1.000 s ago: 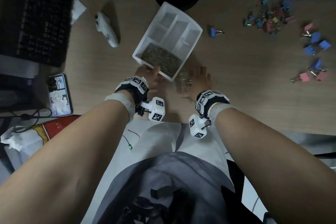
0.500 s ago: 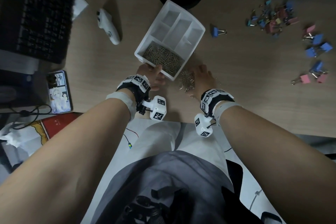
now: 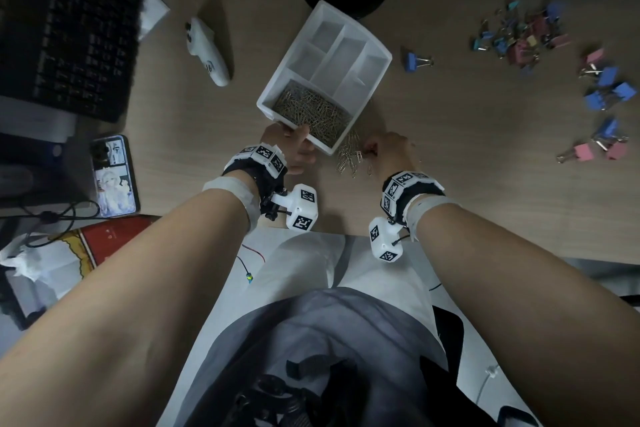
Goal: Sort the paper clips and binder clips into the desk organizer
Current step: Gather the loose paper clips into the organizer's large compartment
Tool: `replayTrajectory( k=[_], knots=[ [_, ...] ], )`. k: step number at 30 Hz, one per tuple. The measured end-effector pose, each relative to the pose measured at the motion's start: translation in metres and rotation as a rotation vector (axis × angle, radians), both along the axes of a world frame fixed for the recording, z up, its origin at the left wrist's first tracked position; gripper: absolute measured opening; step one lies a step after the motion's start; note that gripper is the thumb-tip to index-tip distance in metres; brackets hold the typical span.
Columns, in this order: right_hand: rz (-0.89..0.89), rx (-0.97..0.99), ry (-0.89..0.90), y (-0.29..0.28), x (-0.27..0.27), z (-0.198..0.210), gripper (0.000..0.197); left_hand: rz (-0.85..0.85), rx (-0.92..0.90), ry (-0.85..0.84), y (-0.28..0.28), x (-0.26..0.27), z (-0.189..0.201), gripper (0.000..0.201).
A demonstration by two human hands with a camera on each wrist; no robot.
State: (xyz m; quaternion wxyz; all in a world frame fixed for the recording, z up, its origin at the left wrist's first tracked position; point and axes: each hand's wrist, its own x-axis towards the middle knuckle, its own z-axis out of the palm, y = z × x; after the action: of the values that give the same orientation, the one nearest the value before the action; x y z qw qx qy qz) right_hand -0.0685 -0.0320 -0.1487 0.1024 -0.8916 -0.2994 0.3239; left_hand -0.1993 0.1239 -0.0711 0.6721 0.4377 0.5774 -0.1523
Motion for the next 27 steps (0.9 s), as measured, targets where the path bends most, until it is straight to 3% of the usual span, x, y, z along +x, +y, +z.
replayTrajectory(
  k=[8,14,19,22,24,27],
  knots=[
    [-0.242,0.113,0.048,-0.008,0.005,-0.002,0.008,0.019,0.004,0.028,0.003,0.001,0.003,0.017],
    [-0.266,0.226,0.046,0.013,0.014,0.013,0.01,-0.013,-0.018,0.006,0.003,0.001,0.006,0.022],
    [-0.186,0.441,0.288,0.063,0.003,0.038,0.008,-0.042,0.164,0.034,0.003,0.001,0.007,0.025],
    [-0.12,0.443,0.377,0.08,0.001,0.047,0.02,0.0,0.052,0.017,0.003,0.002,0.009,0.028],
    [-0.159,0.44,0.33,0.074,0.007,0.047,0.019,0.015,0.05,0.026,0.003,0.004,0.01,0.032],
    [-0.266,0.292,0.034,0.049,0.025,0.029,0.021,0.08,0.056,0.032,0.005,0.007,0.008,0.027]
  ],
)
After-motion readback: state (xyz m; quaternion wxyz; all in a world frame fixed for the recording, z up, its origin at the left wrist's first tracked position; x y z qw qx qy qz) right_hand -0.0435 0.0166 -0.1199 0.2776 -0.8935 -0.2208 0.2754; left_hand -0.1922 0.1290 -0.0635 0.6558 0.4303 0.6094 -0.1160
